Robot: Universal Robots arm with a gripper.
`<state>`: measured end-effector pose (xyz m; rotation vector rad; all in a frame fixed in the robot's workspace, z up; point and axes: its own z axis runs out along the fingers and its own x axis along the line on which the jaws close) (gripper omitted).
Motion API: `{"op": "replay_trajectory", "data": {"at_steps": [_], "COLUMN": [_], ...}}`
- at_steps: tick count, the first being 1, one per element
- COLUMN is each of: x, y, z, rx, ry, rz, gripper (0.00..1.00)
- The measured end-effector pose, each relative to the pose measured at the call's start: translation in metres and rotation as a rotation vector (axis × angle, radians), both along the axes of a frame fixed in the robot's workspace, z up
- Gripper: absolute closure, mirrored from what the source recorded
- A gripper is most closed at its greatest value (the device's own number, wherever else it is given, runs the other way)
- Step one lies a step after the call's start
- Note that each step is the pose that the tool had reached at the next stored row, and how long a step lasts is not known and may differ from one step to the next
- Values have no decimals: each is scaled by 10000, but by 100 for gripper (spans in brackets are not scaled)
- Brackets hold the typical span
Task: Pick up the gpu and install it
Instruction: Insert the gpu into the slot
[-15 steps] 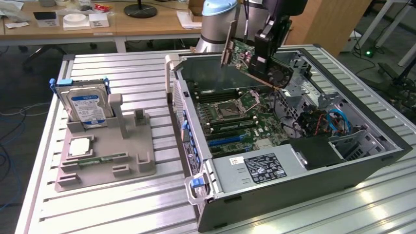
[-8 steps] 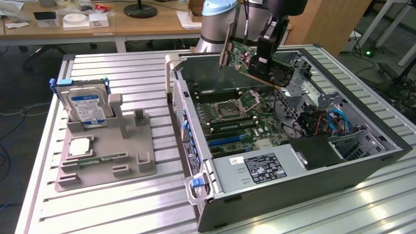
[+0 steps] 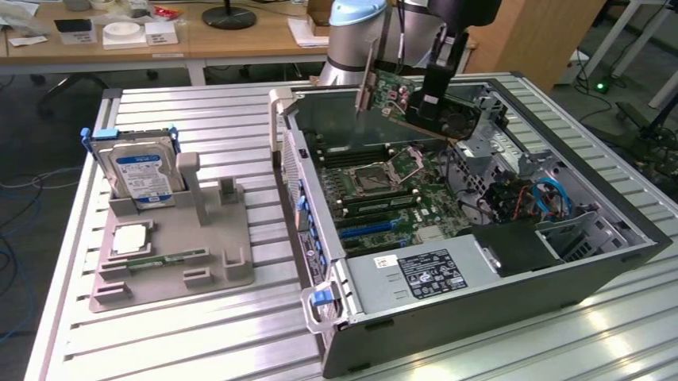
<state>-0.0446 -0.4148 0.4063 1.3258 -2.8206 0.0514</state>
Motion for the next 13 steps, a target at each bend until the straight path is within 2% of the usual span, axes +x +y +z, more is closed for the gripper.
{"op": "replay_trajectory", "data": {"at_steps": [3, 13], "x": [0, 0], "y": [0, -3], "z": [-4, -30], "rx": [0, -11], "ry": [1, 0], "rz": [369, 1112], "gripper": [73, 73]}}
